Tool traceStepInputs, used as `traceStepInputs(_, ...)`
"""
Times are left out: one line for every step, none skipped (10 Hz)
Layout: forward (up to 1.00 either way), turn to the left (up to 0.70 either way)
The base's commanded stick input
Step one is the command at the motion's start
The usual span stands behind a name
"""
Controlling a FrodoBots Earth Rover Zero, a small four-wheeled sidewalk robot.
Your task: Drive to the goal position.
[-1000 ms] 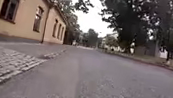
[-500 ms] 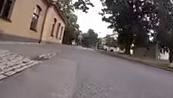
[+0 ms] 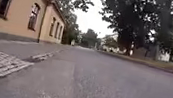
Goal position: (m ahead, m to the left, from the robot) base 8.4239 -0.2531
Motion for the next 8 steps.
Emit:
traceStepInputs(0.7,0.04)
traceStepInputs(0.7,0.04)
traceStepInputs(0.7,0.04)
traceStepInputs(0.7,0.04)
traceStepInputs(0.7,0.04)
traceStepInputs(0.7,0.04)
traceStepInputs(0.7,0.04)
traceStepInputs(0.7,0.04)
